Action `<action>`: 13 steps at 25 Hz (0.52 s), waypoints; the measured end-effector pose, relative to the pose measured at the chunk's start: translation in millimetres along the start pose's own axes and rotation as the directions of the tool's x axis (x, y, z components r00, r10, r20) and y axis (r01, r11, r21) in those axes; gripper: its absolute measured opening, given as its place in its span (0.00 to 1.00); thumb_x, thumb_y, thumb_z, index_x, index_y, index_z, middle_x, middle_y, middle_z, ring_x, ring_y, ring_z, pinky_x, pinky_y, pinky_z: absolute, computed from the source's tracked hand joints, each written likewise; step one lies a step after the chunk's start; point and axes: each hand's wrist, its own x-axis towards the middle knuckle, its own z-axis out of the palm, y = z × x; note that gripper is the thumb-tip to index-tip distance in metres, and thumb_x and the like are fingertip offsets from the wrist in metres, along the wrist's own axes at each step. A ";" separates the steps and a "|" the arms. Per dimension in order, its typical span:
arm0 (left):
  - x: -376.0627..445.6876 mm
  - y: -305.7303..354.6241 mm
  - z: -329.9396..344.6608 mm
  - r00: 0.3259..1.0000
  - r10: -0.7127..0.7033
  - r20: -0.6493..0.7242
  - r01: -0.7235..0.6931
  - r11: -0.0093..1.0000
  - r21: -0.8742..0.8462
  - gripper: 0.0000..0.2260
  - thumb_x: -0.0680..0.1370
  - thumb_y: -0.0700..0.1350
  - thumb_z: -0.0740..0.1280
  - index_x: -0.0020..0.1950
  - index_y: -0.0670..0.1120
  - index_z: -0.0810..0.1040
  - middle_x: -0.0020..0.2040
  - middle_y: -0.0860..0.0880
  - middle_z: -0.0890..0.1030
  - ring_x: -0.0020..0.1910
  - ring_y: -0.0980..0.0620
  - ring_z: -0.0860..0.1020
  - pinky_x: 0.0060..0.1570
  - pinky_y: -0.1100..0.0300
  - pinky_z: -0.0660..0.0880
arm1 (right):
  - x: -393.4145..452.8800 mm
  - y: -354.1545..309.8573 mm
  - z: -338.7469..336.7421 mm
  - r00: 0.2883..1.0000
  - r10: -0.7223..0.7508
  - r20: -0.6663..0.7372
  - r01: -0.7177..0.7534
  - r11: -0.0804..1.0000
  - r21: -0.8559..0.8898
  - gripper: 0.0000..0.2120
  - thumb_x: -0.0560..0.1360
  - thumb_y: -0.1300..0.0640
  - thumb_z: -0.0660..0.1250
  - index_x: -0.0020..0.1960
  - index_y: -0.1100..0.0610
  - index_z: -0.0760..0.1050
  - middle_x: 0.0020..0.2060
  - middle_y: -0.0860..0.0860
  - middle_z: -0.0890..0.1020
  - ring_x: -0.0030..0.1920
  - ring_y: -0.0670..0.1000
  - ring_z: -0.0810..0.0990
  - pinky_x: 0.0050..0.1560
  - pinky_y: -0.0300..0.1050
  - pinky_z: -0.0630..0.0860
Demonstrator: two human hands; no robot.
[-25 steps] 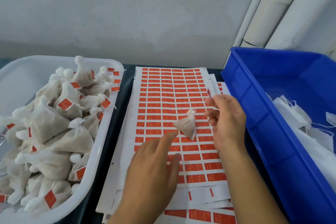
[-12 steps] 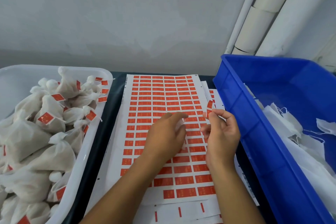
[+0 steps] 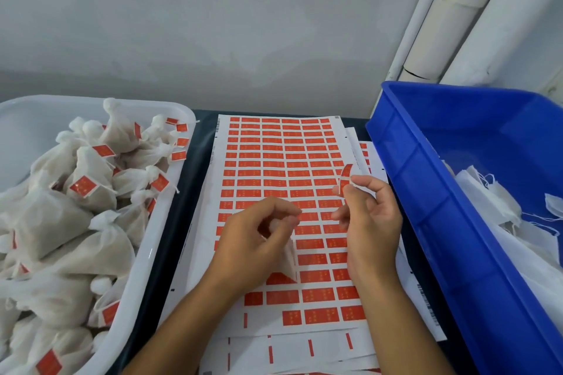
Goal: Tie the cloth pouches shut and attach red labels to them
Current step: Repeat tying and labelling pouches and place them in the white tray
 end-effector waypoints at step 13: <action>-3.0 2.6 -5.2 0.997 -0.003 -0.081 -0.013 0.980 -0.197 0.08 0.81 0.50 0.68 0.56 0.61 0.84 0.51 0.65 0.84 0.48 0.57 0.84 0.44 0.66 0.82 | -12.4 -3.2 8.3 0.923 -0.144 0.357 0.191 0.977 -0.098 0.05 0.83 0.50 0.64 0.56 0.41 0.77 0.41 0.46 0.83 0.37 0.51 0.83 0.38 0.40 0.82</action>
